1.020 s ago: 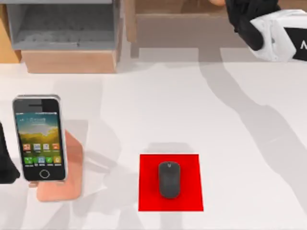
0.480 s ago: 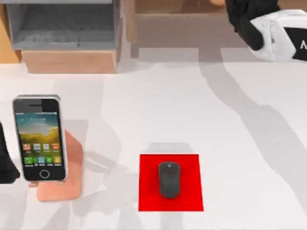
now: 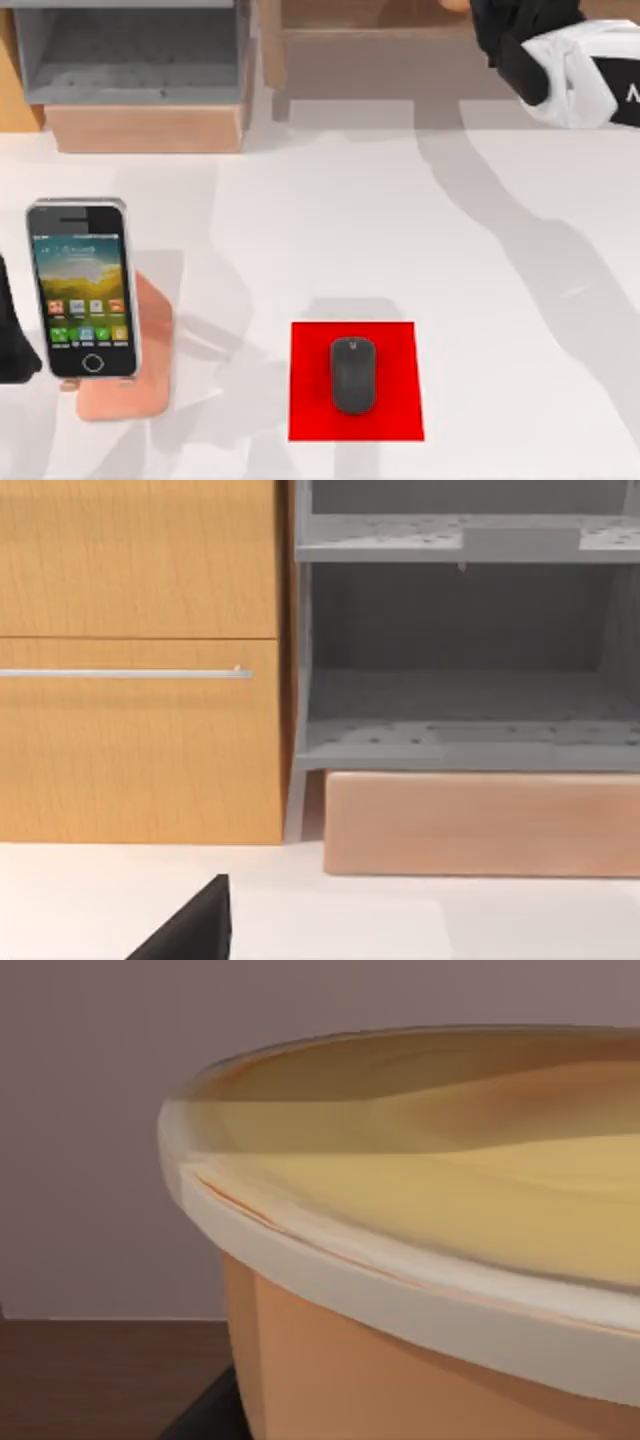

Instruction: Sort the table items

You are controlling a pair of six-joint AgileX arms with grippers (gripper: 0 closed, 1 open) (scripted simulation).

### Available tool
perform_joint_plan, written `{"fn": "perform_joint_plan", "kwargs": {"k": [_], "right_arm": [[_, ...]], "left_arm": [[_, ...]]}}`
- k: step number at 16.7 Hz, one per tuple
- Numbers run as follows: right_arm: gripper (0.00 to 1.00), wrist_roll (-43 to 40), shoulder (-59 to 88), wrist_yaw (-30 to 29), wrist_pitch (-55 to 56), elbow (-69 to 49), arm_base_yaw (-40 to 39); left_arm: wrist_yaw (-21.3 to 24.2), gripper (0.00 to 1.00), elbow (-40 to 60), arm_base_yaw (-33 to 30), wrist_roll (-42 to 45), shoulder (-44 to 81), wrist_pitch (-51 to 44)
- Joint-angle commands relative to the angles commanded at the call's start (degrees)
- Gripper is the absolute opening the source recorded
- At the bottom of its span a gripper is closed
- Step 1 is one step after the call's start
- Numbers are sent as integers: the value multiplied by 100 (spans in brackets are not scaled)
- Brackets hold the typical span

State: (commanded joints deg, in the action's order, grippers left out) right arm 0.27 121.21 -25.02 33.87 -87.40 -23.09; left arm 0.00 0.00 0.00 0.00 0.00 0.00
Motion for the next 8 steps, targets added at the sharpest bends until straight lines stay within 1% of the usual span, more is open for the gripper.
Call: {"fn": "perform_joint_plan", "kwargs": {"k": [2,3,8], "right_arm": [[98,0,0,0,0,0,0],[100,0,0,0,0,0,0],[100,0,0,0,0,0,0]], "left_arm": [[0,100,0,0,0,0,0],[0,100,0,0,0,0,0],[0,100,0,0,0,0,0]]}}
